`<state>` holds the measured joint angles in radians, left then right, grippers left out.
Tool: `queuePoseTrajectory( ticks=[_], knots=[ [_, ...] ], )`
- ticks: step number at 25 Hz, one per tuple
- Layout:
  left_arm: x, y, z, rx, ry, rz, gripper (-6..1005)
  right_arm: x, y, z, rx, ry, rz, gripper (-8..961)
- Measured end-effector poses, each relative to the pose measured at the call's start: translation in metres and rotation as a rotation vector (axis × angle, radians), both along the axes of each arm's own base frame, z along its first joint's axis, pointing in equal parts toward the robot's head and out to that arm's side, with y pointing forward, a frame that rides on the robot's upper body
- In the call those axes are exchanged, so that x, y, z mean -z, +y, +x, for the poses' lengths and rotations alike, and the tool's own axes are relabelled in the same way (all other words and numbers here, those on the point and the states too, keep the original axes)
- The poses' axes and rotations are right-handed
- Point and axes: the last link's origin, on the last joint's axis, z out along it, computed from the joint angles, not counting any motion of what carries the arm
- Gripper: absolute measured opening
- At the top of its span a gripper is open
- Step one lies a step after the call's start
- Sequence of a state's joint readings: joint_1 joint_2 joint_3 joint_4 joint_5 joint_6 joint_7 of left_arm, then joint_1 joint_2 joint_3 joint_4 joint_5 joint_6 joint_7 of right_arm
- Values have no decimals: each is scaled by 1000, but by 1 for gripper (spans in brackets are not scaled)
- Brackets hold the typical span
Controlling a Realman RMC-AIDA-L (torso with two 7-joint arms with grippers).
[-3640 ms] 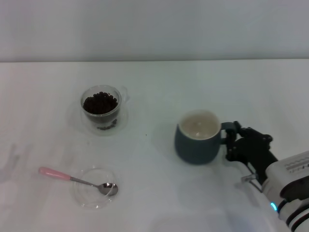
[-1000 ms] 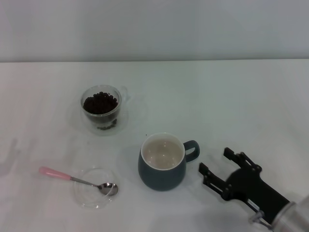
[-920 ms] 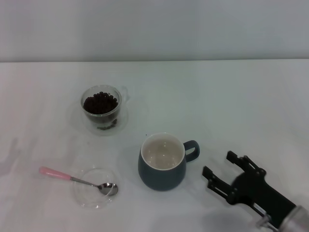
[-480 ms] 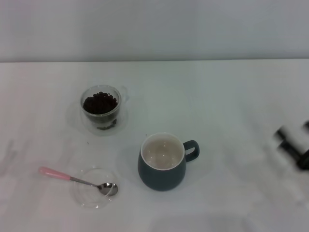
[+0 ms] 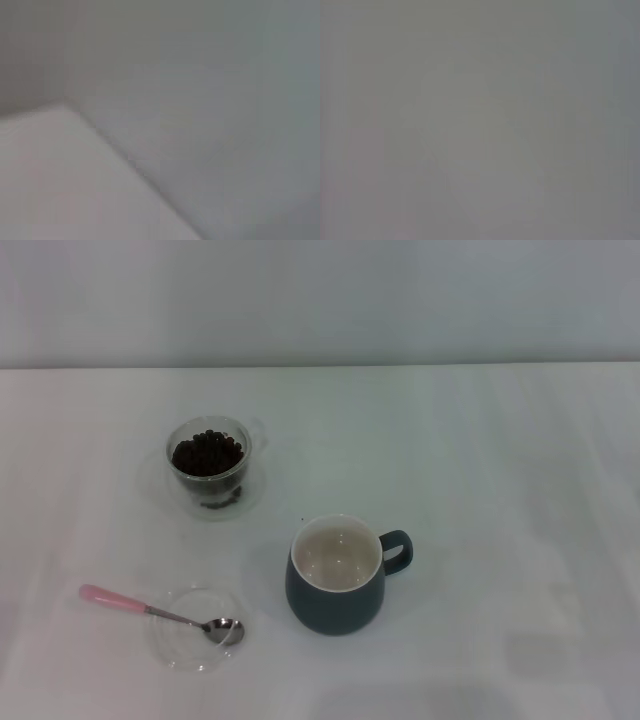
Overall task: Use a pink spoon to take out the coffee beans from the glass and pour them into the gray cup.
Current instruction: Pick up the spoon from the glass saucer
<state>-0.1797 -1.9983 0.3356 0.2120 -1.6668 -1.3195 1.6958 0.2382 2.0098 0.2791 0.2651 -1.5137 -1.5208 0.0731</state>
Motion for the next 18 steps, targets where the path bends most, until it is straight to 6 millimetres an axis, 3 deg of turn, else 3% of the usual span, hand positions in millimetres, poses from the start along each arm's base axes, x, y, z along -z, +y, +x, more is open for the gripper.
queuePoseTrajectory(
  ticks=[2,11,12,18],
  knots=[
    [5,1,4,16,-56,-79,887,0,5,-1,1,-2,-8,876],
    [29,-7,27,104,-159,-118,887,1,16,-4,-8,-3,-22,876],
    [40,-11,34,125,-182,-140,887,1,17,-5,-11,-4,-22,876],
    [56,-15,38,126,-185,-189,887,0,24,-9,-30,-8,-24,876]
  ],
)
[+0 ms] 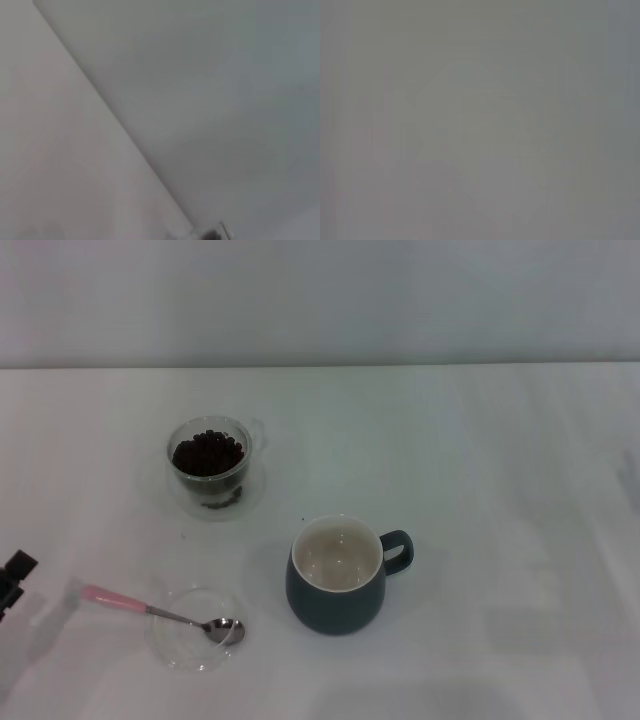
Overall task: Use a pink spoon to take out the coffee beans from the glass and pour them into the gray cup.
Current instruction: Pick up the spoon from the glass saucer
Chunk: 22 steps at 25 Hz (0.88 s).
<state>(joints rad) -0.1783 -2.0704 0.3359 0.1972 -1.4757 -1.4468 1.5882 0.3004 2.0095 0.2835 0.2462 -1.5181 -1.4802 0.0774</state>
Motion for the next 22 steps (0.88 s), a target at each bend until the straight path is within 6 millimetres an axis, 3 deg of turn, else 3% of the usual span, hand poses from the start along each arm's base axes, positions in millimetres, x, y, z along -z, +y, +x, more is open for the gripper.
queuePoseTrajectory(
  ticks=[11,22],
  knots=[
    [26,6,5,-13,21,-86,888,0,6,-5,-18,-1,-4,876],
    [33,17,11,29,62,-147,879,0,7,-5,-17,0,-4,877]
  ],
)
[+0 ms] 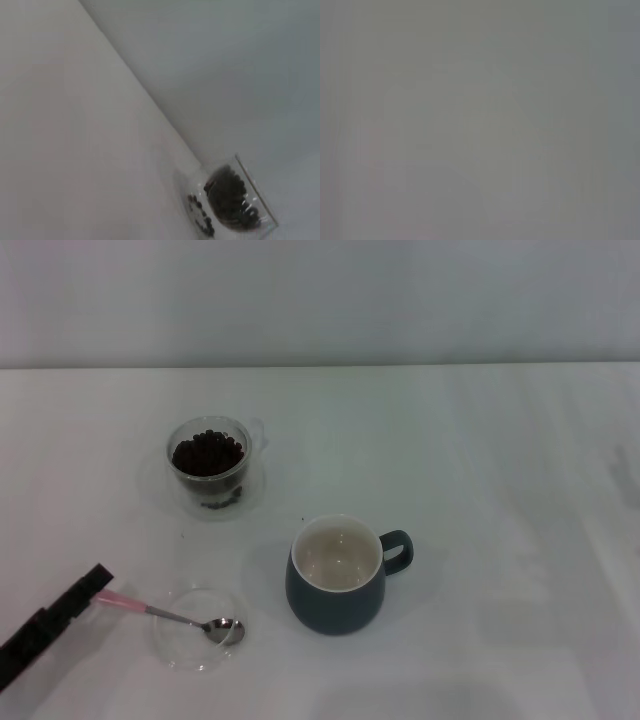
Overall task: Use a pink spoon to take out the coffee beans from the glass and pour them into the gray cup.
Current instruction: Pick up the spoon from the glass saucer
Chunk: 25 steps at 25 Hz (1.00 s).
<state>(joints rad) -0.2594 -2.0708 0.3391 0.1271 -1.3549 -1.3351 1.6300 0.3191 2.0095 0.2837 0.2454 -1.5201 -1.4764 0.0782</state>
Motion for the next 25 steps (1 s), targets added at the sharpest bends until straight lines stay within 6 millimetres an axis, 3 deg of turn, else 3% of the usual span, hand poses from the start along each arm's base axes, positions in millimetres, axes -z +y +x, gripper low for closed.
queuePoseTrajectory(
  ticks=[16,25],
  knots=[
    [5,7,6,62,56,-29,836,6,1,4,30,14,-34,876],
    [4,7,8,101,88,-28,499,7,2,3,34,19,-39,876]
  ],
)
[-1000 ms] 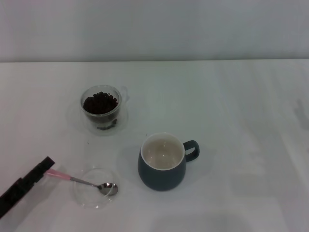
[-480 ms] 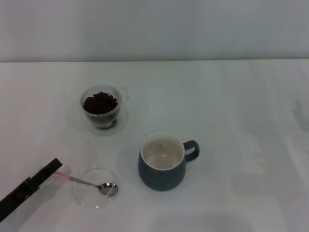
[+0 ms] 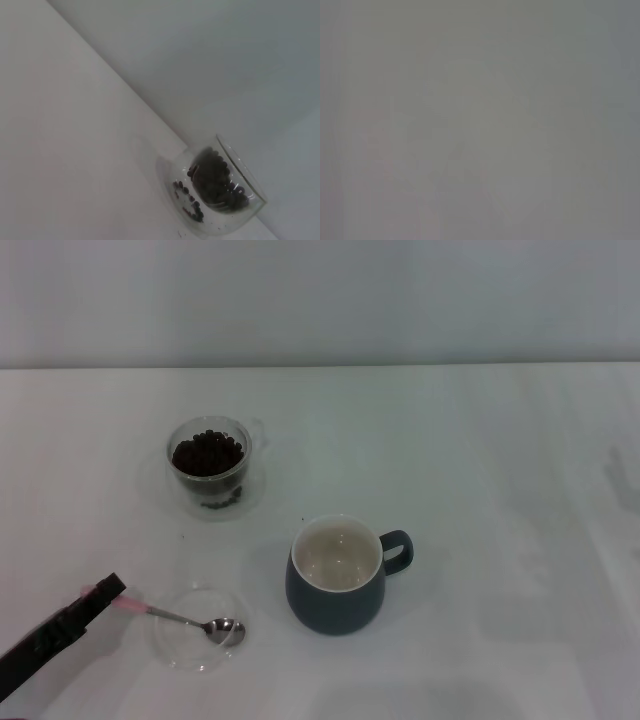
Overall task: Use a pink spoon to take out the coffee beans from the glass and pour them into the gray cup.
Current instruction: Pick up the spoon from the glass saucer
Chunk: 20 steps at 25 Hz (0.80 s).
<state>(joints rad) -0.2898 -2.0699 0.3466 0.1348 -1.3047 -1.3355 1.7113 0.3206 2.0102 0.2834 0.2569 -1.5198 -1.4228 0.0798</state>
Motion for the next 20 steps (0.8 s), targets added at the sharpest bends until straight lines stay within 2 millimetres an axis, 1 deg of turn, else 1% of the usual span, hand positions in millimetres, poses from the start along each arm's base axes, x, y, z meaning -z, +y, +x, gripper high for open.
queuePoseTrajectory(
  ticks=[2,5,8,13,14,20],
  knots=[
    [-1,-1,0,1,-2,2,414,0,0,0,-1,1,-1,876],
    [-3,-3,1,13,-14,13,178,1,0,-1,-2,1,-3,876],
    [-6,-5,6,46,-40,24,167,1,0,-1,-2,1,-3,876],
    [-7,-6,9,64,-52,29,149,1,0,-1,-3,0,-6,877],
    [-11,-8,10,85,-60,37,146,2,0,-1,-2,0,-7,877],
    [-18,-12,15,130,-90,53,141,2,-1,0,1,-1,-10,877]
  ],
)
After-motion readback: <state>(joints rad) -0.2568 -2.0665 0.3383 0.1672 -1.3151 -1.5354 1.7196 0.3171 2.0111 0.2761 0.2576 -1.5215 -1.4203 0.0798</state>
